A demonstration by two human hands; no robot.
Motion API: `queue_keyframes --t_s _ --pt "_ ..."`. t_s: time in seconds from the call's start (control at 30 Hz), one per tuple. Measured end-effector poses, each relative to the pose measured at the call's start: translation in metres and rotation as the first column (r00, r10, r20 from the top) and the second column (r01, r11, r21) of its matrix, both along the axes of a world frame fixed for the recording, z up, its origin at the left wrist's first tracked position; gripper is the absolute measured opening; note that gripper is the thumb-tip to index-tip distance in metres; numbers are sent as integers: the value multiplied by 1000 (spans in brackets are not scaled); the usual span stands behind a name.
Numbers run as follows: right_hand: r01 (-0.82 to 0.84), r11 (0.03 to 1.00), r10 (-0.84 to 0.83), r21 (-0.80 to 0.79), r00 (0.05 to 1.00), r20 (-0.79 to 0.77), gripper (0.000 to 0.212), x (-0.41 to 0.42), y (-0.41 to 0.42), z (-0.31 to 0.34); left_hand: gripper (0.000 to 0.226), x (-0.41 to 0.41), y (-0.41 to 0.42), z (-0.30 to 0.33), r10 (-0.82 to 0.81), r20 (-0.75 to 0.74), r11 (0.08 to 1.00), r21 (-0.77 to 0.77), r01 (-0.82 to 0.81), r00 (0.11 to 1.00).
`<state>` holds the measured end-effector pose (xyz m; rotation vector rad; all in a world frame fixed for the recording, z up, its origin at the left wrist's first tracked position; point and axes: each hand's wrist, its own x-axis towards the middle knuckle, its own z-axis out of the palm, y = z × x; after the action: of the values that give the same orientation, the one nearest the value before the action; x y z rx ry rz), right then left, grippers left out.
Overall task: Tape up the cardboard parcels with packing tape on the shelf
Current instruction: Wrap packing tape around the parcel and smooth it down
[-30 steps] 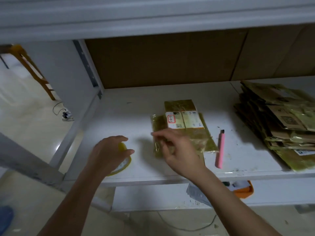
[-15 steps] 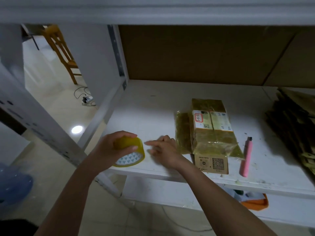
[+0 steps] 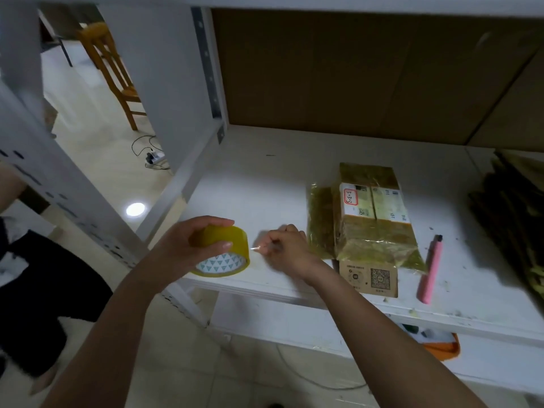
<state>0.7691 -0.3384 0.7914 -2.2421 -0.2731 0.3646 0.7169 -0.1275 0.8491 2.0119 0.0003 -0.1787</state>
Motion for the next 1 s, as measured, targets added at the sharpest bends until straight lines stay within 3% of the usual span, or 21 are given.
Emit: queue_keyframes --t_s 0.13,0.2,0.3,0.4,0.67,0.77,0.83,0.9,1.0 --pt "-57 997 58 43 998 -25 37 -1 -7 0 48 -1 6 1 4 6 1000 -24 -4 1000" --pt "-52 985 53 167 999 -4 31 -3 -11 8 54 -3 9 4 -27 29 997 -78 29 999" --pt "-34 960 2 277 993 115 21 -2 -16 39 43 -4 9 19 5 105 980 -200 16 994" --pt "-49 967 -13 251 971 238 20 -4 -24 71 58 0 6 38 -31 157 964 -257 71 987" --pt "210 924 -280 320 940 193 19 -36 -89 92 79 8 -43 47 -211 106 899 -369 235 972" --pt "279 897 -364 342 906 217 31 -45 -118 91 70 10 -72 48 -260 141 899 -326 292 955" --pt "397 870 -468 291 850 240 37 -51 -150 88 62 12 -82 48 -225 173 920 -288 268 959" --pt "567 783 -621 256 734 276 36 -57 -198 87 58 18 -74 45 -115 201 949 -268 168 973" --pt "672 666 -746 323 618 249 27 -74 -251 93 43 27 -46 42 -1 227 955 -289 68 974"
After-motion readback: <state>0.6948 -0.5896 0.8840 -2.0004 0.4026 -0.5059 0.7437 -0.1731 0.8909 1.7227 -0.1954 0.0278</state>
